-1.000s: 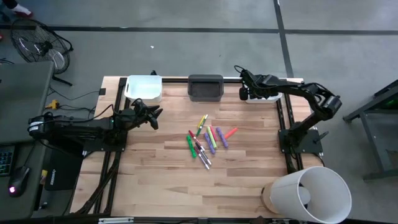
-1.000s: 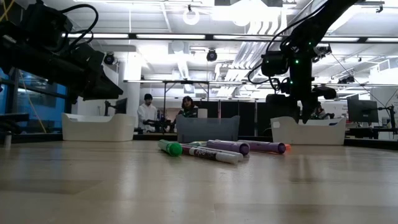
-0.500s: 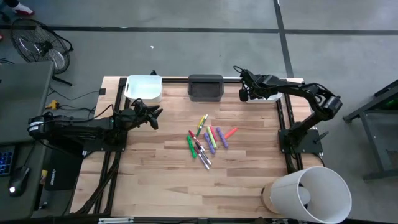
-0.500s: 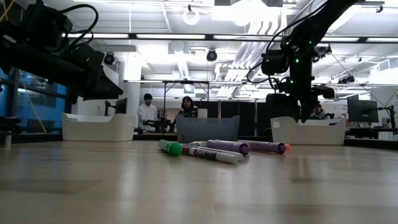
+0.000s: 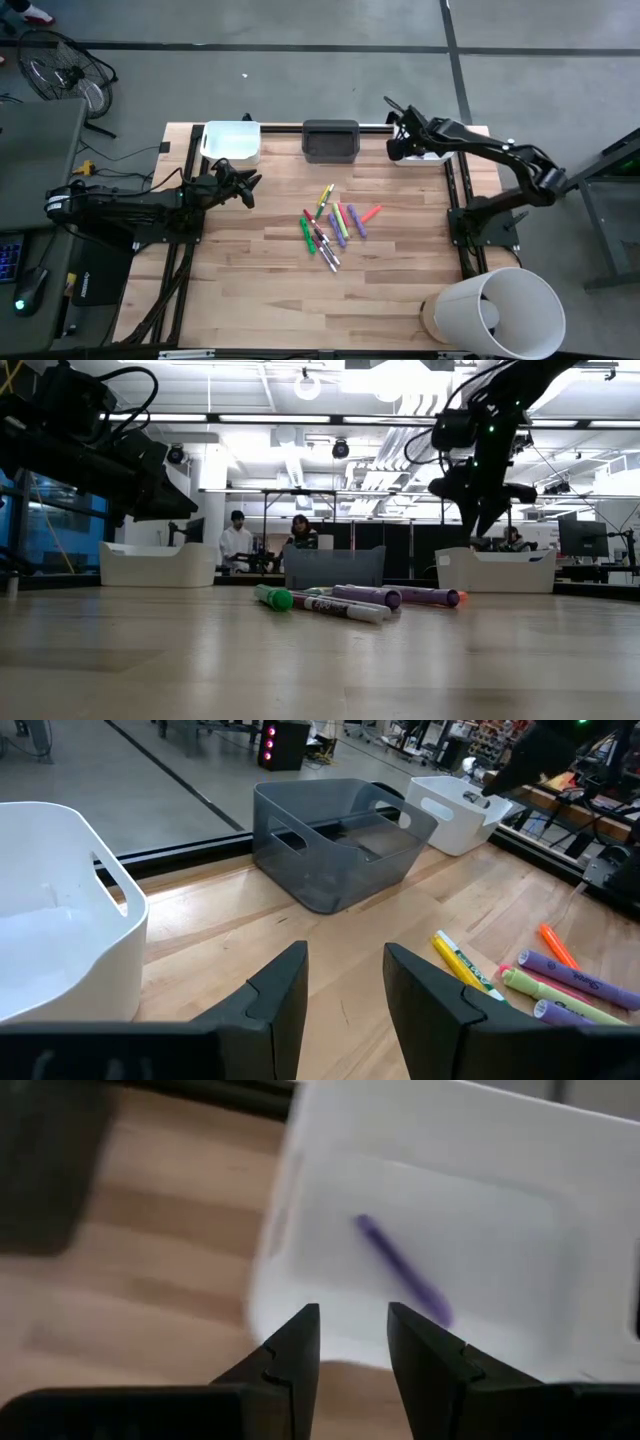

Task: Pick & Place Markers
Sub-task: Put the orange pen into the right white bin

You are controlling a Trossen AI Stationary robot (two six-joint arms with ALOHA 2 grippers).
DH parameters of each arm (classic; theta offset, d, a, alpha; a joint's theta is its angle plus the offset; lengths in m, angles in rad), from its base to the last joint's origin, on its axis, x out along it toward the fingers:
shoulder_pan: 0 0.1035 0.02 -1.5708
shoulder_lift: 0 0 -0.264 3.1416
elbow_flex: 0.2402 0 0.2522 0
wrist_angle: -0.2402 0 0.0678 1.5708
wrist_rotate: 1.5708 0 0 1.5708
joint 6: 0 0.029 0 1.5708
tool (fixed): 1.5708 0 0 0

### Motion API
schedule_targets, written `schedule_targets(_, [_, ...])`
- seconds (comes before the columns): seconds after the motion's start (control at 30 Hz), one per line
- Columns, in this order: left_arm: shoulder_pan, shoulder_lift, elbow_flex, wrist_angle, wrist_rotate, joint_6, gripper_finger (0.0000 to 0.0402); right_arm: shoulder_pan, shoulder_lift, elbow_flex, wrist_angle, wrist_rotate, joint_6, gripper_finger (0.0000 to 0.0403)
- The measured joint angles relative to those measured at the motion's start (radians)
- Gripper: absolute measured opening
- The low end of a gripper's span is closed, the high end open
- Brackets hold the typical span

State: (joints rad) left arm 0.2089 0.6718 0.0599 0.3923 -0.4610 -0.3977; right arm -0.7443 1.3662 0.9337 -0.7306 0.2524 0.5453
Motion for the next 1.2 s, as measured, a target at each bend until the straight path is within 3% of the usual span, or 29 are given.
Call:
schedule_targets(0.37, [0.000,0.000,0.000,0.000,0.000,0.000,0.0131,0.100,-0.025,0.000,0.091,-0.247,-0.247,0.0108])
schedule_targets(0.67, [0.000,0.000,0.000,0.000,0.000,0.000,0.0131,0.246,-0.025,0.000,0.110,-0.389,-0.625,0.0108])
schedule_targets(0.8, [0.000,0.000,0.000,0.000,0.000,0.000,0.0131,0.317,-0.025,0.000,0.110,-0.394,-0.747,0.0108])
schedule_targets(1.2, [0.000,0.000,0.000,0.000,0.000,0.000,0.0131,0.473,0.014,0.000,0.096,-0.366,-0.909,0.0108])
